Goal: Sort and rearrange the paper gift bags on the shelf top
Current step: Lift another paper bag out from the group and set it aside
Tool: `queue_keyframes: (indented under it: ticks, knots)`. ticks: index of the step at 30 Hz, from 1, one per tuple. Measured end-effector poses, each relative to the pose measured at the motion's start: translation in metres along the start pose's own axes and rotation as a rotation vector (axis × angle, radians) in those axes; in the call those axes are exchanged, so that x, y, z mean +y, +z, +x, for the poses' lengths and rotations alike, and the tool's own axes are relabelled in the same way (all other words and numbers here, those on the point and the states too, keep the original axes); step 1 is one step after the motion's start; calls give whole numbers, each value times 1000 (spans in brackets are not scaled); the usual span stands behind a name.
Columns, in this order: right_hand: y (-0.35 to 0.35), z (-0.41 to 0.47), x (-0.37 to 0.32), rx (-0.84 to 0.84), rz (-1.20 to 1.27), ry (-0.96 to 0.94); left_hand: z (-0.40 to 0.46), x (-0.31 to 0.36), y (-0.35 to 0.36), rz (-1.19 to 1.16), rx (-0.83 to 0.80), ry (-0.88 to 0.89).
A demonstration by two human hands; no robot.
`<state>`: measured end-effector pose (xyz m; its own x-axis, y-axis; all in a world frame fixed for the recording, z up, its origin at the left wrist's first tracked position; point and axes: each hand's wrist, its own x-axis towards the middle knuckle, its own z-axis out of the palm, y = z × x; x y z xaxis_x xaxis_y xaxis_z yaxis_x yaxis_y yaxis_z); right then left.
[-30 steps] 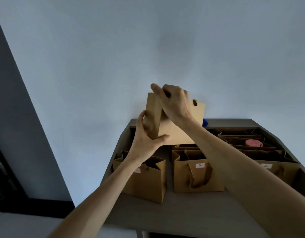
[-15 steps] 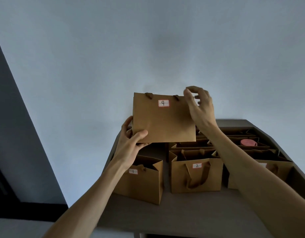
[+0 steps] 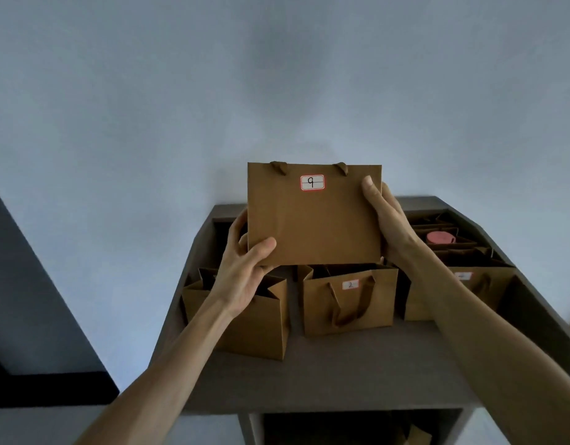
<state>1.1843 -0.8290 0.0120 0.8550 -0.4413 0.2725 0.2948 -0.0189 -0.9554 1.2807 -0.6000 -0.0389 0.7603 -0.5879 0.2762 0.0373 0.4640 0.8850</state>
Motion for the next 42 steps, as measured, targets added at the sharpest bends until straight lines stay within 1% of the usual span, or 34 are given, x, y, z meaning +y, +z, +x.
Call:
queue_keyframes:
  ticks: [4, 8, 13, 18, 21, 24, 28, 30, 35, 40, 42]
  knots:
    - [-25, -31, 18, 72, 51, 37, -10, -27, 15, -16, -36, -64]
    - [-49, -70, 31, 215, 77, 66, -25, -58, 28, -4, -99, -143]
    - [-71, -126, 43, 354, 16, 128, -47, -94, 42, -6, -219, -264]
    - [-90, -188, 51, 437, -100, 140, -75, -126, 47, 104, -405, -362]
    - [-101, -227, 60, 478, -117, 164, -94, -146, 51, 169, -512, -404]
    - [-107, -263, 71, 534, -123, 204, -115, -163, 57, 232, -580, -443]
    - [-107, -307, 93, 611, -145, 270, -142, -190, 58, 302, -632, -534]
    - [-108, -326, 110, 615, -152, 300, -155, -205, 53, 310, -657, -588]
    - [-113, -363, 164, 609, -103, 396, -183, -244, 31, 337, -648, -712]
    - [-116, -377, 225, 510, -119, 474, -195, -296, 0, 395, -607, -818]
    - [-114, -380, 251, 497, -112, 491, -194, -319, -15, 442, -595, -859]
